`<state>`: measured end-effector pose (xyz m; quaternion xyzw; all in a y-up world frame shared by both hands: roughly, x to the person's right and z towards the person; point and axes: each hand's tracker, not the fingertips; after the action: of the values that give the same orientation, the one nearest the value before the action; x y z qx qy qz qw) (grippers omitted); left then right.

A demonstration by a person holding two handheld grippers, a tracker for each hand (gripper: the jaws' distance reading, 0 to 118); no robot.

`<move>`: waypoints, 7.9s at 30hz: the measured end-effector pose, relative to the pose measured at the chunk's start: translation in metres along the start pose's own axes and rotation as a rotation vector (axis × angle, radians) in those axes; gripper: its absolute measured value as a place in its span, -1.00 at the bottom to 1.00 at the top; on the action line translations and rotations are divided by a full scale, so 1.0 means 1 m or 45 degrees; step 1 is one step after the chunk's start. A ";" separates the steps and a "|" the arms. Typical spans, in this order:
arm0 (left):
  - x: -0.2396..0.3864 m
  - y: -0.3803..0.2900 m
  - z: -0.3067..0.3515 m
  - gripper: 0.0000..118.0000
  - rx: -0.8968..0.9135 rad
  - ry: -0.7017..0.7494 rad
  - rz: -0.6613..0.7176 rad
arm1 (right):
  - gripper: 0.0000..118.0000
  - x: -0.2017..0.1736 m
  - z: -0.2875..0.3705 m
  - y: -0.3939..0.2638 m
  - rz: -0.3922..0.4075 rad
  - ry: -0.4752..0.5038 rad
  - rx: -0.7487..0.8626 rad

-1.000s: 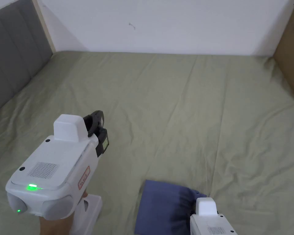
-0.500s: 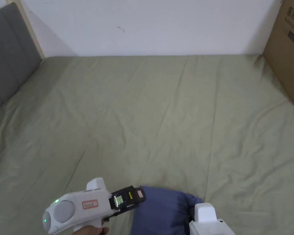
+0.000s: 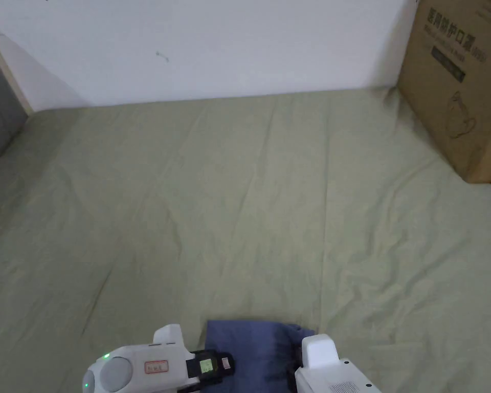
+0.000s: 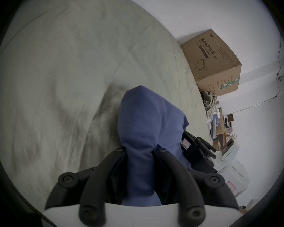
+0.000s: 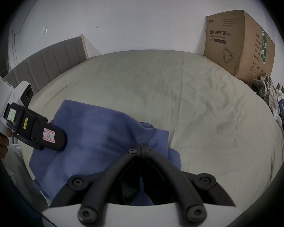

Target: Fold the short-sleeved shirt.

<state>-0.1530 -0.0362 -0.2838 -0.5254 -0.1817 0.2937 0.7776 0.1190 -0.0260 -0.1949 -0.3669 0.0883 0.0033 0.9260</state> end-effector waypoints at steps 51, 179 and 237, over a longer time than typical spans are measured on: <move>-0.123 0.183 0.304 0.67 0.638 0.827 0.059 | -1.00 0.037 0.080 0.108 -0.008 -0.077 0.471; 0.210 -0.014 0.222 1.00 1.476 0.605 -0.832 | 1.00 0.058 0.259 0.171 0.005 -0.325 0.960; 0.200 -0.015 0.226 1.00 1.462 0.609 -0.820 | 1.00 0.051 0.261 0.176 0.022 -0.320 0.971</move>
<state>-0.1301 0.2498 -0.1893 -0.0018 0.0316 -0.0253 0.9992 0.1991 0.2770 -0.1360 0.0070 -0.0279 0.0230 0.9993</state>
